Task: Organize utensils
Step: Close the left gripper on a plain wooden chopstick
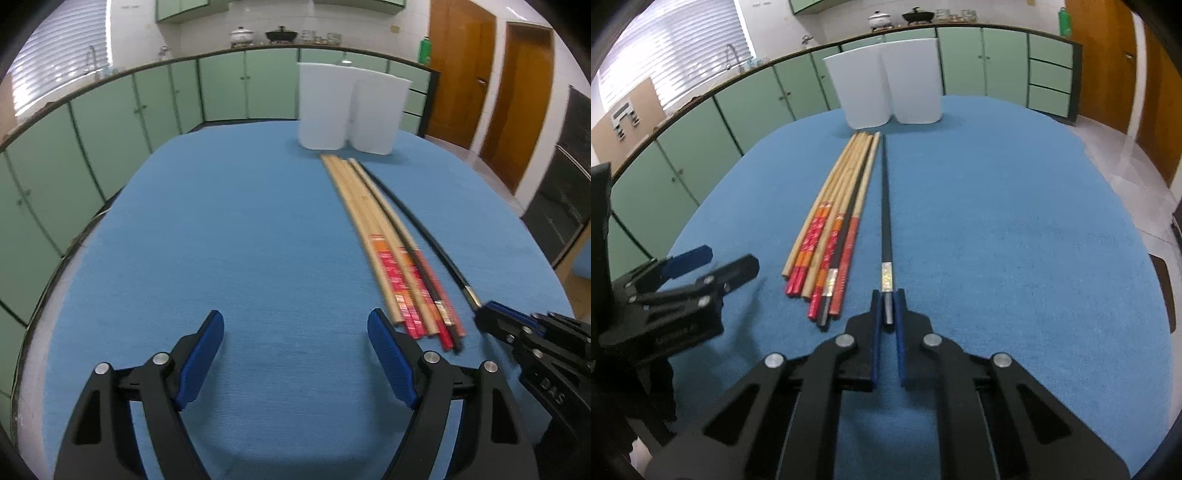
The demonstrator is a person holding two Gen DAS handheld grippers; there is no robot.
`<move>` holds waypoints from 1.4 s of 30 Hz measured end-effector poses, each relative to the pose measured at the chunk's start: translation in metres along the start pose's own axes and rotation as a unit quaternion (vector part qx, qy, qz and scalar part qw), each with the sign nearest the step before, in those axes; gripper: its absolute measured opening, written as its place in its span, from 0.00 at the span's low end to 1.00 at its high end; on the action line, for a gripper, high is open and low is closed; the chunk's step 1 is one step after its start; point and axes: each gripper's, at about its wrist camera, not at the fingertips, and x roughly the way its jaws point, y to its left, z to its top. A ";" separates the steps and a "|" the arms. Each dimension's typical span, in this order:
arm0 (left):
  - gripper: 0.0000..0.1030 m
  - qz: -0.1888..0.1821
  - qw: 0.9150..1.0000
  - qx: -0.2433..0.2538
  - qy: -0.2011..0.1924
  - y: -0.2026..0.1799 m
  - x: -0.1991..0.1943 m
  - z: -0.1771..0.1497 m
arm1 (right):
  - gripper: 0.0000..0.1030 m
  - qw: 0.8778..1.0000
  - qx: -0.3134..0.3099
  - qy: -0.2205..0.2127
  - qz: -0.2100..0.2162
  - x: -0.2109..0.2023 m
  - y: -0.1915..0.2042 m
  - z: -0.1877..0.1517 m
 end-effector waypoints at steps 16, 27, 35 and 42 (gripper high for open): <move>0.77 -0.008 0.999 0.026 0.026 -0.027 0.015 0.005 | 0.06 1.000 0.029 -0.003 0.000 -0.003 -0.021 -0.001; 0.31 -0.017 1.000 0.018 0.016 -0.029 0.016 0.007 | 0.12 1.000 0.018 0.000 0.005 -0.004 -0.019 -0.002; 0.08 -0.020 0.999 0.022 0.013 -0.034 0.014 0.006 | 0.06 1.000 0.015 0.000 -0.001 -0.004 -0.019 -0.003; 0.07 -0.019 0.999 0.024 -0.010 -0.028 -0.006 0.009 | 0.06 1.000 -0.003 -0.025 -0.005 -0.020 -0.013 0.002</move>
